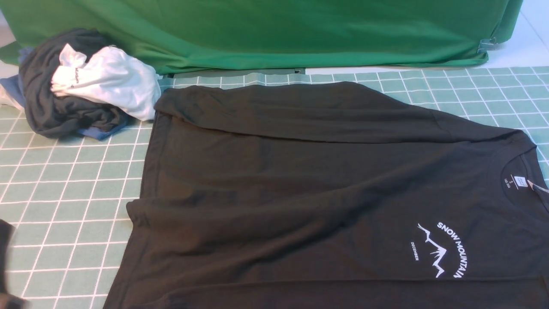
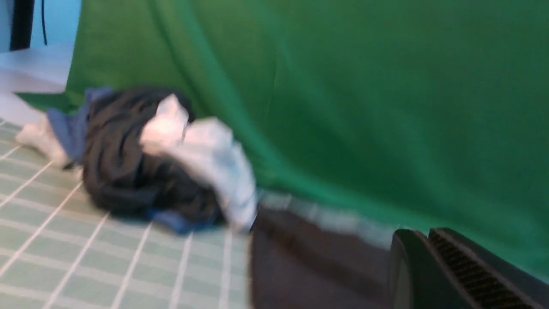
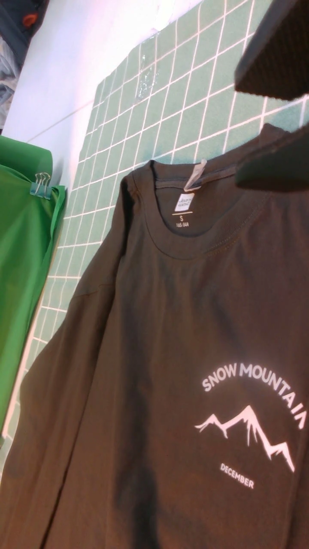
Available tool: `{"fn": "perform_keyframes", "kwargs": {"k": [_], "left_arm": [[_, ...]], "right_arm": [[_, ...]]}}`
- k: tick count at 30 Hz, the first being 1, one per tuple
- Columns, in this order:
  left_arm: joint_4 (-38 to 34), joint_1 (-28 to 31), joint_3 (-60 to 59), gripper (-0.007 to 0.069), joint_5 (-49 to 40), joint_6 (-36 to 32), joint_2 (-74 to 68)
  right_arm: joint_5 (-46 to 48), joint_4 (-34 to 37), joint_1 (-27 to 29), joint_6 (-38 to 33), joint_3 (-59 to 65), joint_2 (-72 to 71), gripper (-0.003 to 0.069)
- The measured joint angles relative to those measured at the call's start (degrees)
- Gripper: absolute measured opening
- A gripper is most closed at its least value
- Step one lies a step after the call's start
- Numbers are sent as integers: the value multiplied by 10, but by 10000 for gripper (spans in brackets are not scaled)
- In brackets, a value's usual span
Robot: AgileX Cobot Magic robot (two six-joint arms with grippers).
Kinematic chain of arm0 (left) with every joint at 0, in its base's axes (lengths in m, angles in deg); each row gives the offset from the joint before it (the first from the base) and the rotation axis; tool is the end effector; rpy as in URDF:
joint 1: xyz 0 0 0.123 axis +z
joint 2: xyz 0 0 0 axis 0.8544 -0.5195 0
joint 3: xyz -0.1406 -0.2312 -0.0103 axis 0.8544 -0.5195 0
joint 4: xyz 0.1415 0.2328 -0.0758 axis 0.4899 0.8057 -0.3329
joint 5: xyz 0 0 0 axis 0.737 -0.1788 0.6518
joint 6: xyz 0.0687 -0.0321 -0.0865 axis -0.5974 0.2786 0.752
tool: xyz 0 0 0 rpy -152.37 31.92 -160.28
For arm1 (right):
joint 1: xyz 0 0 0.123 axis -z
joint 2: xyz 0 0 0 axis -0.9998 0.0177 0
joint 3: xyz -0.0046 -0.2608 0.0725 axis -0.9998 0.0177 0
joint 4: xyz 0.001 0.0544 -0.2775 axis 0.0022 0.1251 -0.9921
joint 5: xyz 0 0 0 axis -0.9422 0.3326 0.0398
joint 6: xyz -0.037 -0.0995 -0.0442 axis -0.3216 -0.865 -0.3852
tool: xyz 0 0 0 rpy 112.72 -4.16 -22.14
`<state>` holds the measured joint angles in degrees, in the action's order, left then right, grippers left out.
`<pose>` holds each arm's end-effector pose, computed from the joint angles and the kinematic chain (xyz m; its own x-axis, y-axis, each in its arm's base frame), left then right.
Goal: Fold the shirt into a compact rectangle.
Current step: 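Grasp the left edge of the dark T-shirt lying flat on the table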
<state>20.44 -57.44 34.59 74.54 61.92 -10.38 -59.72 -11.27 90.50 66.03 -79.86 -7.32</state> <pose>0.1254 0.0053 0.2194 0.1390 -0.3918 -0.9095 0.0125 0.9190 -0.3940 0.1251 0.0003 0.1824 -0.1691 -0.1678 -0.9712 -0.0343 0.9858 -0.1643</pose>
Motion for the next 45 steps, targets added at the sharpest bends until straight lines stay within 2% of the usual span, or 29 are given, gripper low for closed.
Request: {"fn": "perform_keyframes", "kwargs": {"k": [2, 3, 4, 5, 9, 11, 13, 16, 17, 18, 22, 24, 26, 29, 32, 35, 38, 42, 43, 44, 45], "left_arm": [[-44, 0, 0, 36, 81, 42, 0], [-47, 0, 0, 36, 94, 47, 0], [-54, 0, 0, 36, 148, 65, 0], [-54, 0, 0, 36, 154, 67, 0], [-29, 0, 0, 36, 307, 91, 0], [5, 0, 1, 36, 361, 129, 0], [22, 0, 17, 36, 362, 162, 1], [55, 0, 102, 36, 279, 181, -8], [57, 0, 109, 36, 260, 181, -11], [79, 0, 175, 36, 165, 183, -36], [111, 0, 327, 36, -111, 167, -145], [112, 0, 378, 36, -234, 130, -206], [113, 0, 427, 36, -396, 77, -296], [111, 0, 442, 36, -540, 20, -404], [95, 0, 425, 20, -598, -30, -487], [79, -6, 386, 6, -598, -67, -535], [83, -29, 350, 2, -582, -77, -564], [112, -88, 314, 2, -563, -79, -612], [118, -95, 313, 2, -560, -78, -617], [132, -126, 313, 2, -551, -74, -645], [134, -126, 313, 2, -549, -72, -647]], "right_arm": [[0, 0, 0, 0, 0, 0, 245], [0, 0, 0, 0, 0, 0, 245], [0, 0, 0, 0, 0, 0, 245], [0, 0, 0, 0, 0, 0, 245], [-25, 9, 0, 11, 0, 0, 245], [-66, 52, 0, 57, 0, 0, 245], [-117, 108, 0, 133, 0, 0, 245], [-194, 159, 0, 277, 0, 0, 245], [-198, 161, 0, 286, 0, 0, 245], [-229, 171, 1, 340, 0, 0, 245], [-253, 177, 1, 347, 0, 0, 245], [-268, 178, 1, 344, 0, 0, 245], [-302, 179, 1, 362, 0, 0, 245], [-310, 171, 1, 375, -9, 0, 242], [-219, 129, -3, 372, -83, 7, 177], [-66, 95, -20, 297, -223, 61, 43], [47, 87, -37, 216, -320, 131, 11], [217, 85, -61, 133, -439, 263, 6], [230, 85, -65, 126, -448, 275, 6], [271, 87, -73, 103, -475, 318, 6], [278, 89, -75, 99, -477, 328, 6]]}}
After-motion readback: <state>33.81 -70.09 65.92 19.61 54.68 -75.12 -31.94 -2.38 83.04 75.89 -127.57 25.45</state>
